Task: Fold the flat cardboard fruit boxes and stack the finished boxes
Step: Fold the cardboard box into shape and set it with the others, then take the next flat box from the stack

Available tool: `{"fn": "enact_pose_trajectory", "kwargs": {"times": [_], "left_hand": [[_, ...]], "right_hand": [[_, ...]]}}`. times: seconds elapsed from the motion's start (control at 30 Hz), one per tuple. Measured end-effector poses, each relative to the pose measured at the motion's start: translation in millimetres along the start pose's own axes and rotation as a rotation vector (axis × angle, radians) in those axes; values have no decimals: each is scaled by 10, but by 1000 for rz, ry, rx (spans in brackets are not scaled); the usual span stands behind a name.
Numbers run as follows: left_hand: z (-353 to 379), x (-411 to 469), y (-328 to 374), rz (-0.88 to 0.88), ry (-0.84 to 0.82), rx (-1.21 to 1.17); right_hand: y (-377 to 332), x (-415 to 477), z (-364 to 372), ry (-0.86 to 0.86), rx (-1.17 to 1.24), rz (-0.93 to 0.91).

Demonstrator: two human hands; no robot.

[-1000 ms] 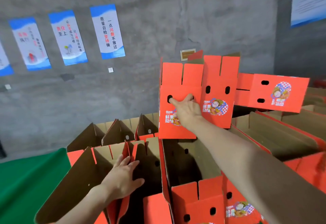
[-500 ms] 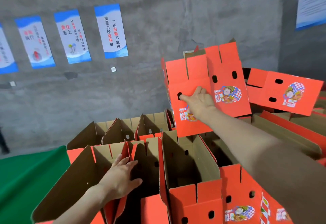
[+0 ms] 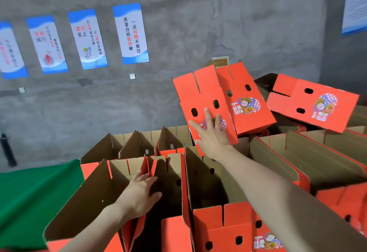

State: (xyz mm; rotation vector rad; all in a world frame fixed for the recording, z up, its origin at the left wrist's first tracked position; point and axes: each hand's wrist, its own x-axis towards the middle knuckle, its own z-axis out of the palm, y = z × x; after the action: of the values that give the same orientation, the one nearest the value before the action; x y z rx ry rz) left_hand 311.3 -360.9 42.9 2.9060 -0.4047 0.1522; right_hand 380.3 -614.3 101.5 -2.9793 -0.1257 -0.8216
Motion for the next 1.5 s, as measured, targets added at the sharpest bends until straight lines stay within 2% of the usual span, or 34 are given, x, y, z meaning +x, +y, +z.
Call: {"fn": "enact_pose_trajectory", "kwargs": {"times": [0.1, 0.23, 0.3, 0.43, 0.53, 0.73, 0.8, 0.87, 0.93, 1.0, 1.07, 1.2, 1.27, 1.4, 1.5], "left_hand": [[0, -8, 1, -2, 5, -8], [-12, -30, 20, -3, 26, -42], [-62, -88, 51, 6, 88, -107], [-273, -340, 100, 79, 268, -225], [-439, -668, -2, 52, 337, -304], [-542, -1710, -526, -87, 480, -233], [-469, -2185, -776, -188, 552, -229], [-283, -2695, -1116, -330, 587, -228], [-30, -3201, -1498, -523, 488, -155], [244, -3625, -1872, -748, 310, -55], [451, -3944, -2159, -846, 177, 51], [688, -4177, -2251, -588, -47, 161], [746, -4179, -2059, -546, -124, 172], [870, -4263, -1619, -442, -126, 141], [877, -4345, -1675, -428, -99, 98]], "right_hand": [[-79, -62, 67, -79, 90, 54], [-159, -142, -56, -47, 107, 51], [-205, -225, -170, -15, 124, 25], [-332, -526, -460, 62, 269, -108], [-520, -875, -645, 112, 411, -284], [-1291, -1626, -926, 145, 565, -569], [-1585, -1981, -938, 129, 687, -561], [-1808, -2405, -848, 20, 776, -524], [-1944, -2823, -700, -161, 754, -523], [-1995, -3148, -544, -311, 705, -530], [-2039, -3376, -441, -414, 675, -496], [-2232, -3638, -362, -554, 621, -434], [-2365, -3717, -314, -602, 602, -397], [-2678, -3873, -153, -721, 589, -285], [-2895, -3972, -5, -832, 597, -220]]}}
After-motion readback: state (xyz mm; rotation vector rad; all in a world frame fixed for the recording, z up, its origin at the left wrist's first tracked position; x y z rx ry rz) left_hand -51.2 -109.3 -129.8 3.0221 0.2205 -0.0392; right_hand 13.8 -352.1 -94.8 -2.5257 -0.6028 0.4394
